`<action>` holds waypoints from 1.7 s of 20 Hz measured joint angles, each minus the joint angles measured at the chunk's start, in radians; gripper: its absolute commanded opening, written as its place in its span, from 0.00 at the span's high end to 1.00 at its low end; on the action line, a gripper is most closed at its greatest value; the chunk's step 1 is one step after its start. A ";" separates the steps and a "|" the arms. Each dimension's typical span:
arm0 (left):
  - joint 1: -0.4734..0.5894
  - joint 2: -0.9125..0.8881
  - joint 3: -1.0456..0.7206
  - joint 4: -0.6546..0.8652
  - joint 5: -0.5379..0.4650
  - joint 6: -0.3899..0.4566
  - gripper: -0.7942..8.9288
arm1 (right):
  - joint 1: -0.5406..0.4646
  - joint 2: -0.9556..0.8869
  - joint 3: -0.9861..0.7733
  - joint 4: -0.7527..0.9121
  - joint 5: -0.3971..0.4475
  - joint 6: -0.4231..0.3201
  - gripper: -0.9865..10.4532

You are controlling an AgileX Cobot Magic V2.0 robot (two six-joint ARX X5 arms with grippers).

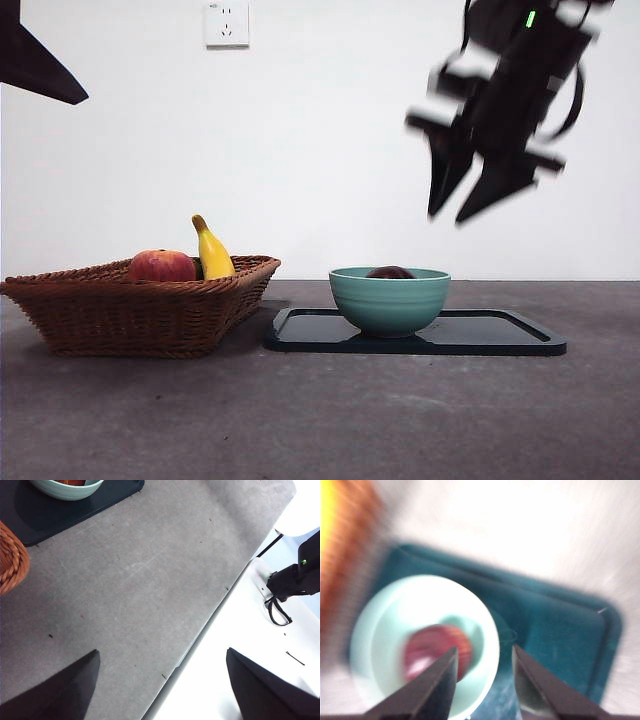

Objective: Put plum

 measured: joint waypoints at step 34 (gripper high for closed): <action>0.000 0.000 0.000 -0.001 0.000 0.000 0.50 | 0.046 -1.029 -0.566 -0.312 -0.259 -0.060 0.76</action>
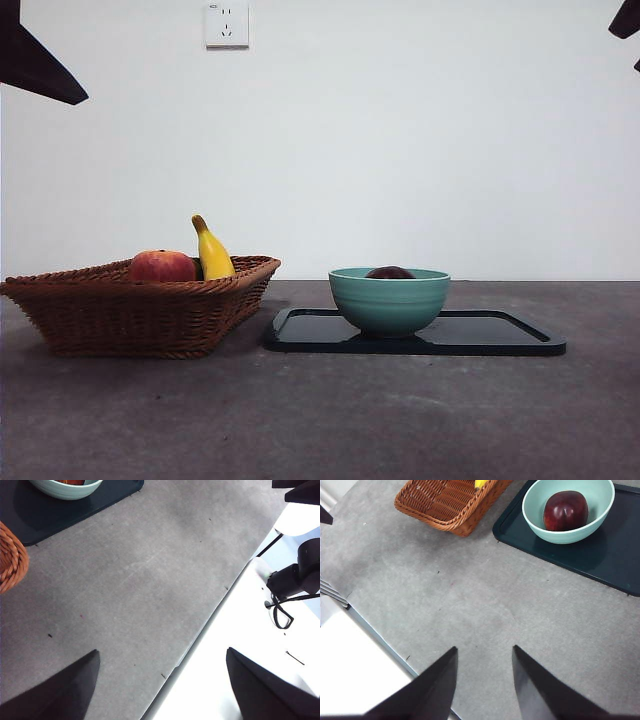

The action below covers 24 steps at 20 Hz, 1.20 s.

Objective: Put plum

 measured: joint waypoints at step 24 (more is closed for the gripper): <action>-0.181 0.714 0.650 0.241 -0.312 -0.027 0.49 | 0.000 0.000 0.000 0.003 0.000 0.000 0.76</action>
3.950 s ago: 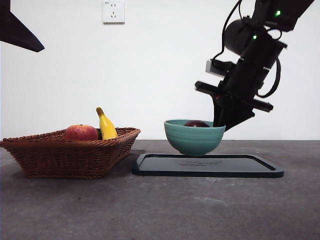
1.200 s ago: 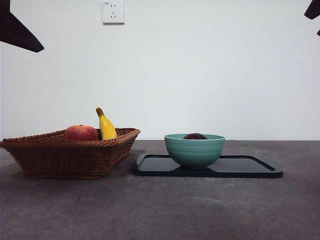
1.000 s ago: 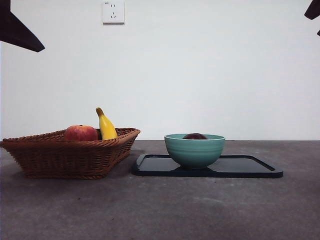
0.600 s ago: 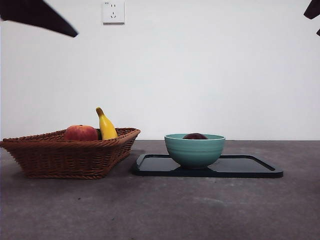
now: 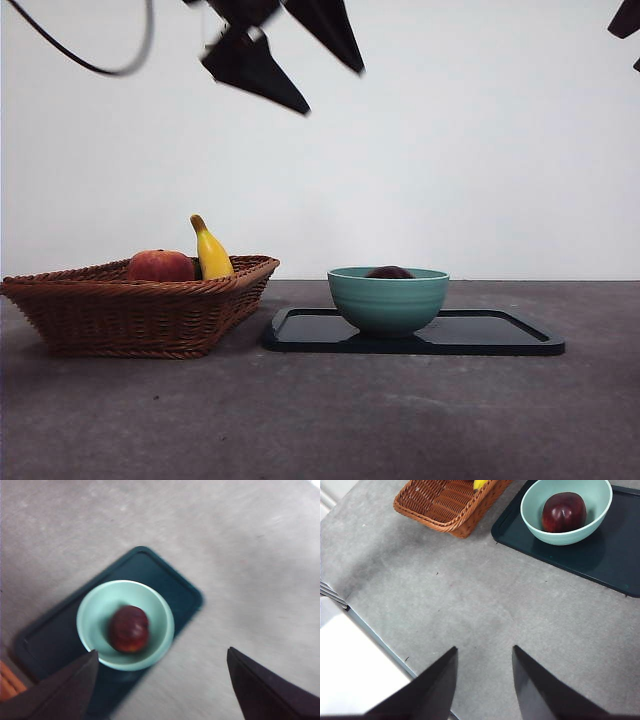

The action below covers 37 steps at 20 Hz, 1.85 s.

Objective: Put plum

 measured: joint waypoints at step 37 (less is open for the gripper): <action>-0.068 0.465 0.101 0.184 -0.107 0.218 0.62 | 0.000 0.000 0.000 -0.052 0.000 0.000 0.76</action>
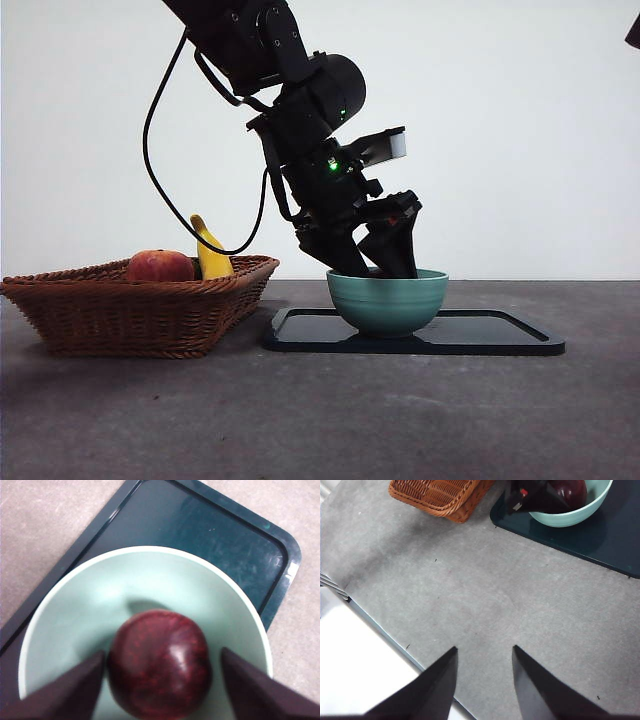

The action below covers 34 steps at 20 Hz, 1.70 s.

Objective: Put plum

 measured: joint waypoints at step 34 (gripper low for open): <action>0.229 -0.642 0.327 -0.670 0.060 -0.148 0.69 | 0.000 0.000 0.000 0.030 0.001 -0.008 0.76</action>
